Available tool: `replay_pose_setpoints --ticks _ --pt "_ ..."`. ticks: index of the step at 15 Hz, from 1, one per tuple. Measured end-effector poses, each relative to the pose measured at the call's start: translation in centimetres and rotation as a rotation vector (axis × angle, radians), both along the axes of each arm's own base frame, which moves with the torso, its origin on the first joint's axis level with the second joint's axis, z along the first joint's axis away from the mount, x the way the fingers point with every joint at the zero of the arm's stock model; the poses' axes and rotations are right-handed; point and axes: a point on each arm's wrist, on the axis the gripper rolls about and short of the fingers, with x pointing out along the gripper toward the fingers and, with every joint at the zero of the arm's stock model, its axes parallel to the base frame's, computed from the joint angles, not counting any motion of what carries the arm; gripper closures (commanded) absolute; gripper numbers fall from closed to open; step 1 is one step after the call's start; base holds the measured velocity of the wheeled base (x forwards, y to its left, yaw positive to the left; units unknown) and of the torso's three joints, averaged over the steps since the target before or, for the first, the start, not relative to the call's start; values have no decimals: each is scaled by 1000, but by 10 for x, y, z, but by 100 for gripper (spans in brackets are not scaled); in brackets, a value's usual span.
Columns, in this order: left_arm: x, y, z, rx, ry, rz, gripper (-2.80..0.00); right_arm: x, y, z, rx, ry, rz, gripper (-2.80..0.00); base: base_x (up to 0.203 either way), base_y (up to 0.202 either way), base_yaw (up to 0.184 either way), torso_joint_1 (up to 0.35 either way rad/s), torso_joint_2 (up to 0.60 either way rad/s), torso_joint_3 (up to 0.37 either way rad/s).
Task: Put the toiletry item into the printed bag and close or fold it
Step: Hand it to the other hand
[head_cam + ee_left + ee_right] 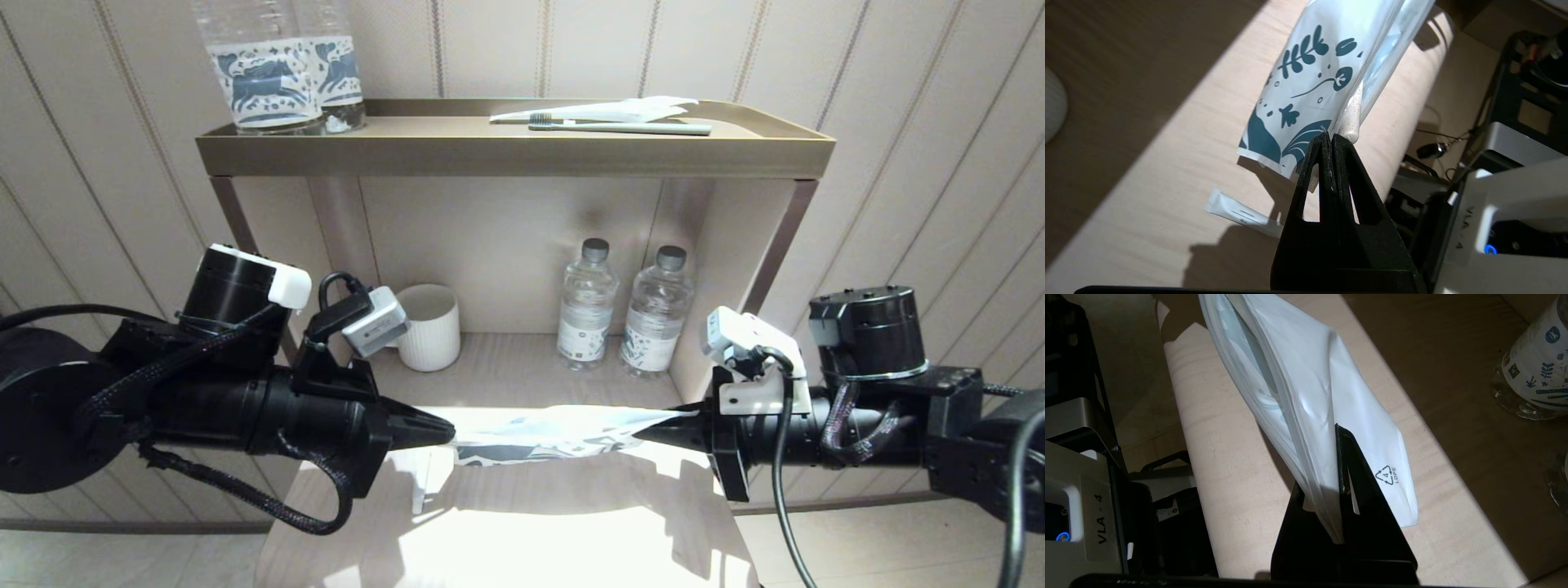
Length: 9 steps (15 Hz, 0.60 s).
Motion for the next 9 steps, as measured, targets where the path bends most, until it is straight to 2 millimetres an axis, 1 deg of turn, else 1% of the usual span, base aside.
replay_pose_setpoints --ticks 5,9 --pt "10 -3 -15 8 40 20 0 -1 0 0 -1 -1 3 0 0 0 0 0 0 0" --pt "10 -3 -16 4 62 26 0 -1 1 0 0 0 5 0 0 0 0 0 0 0"
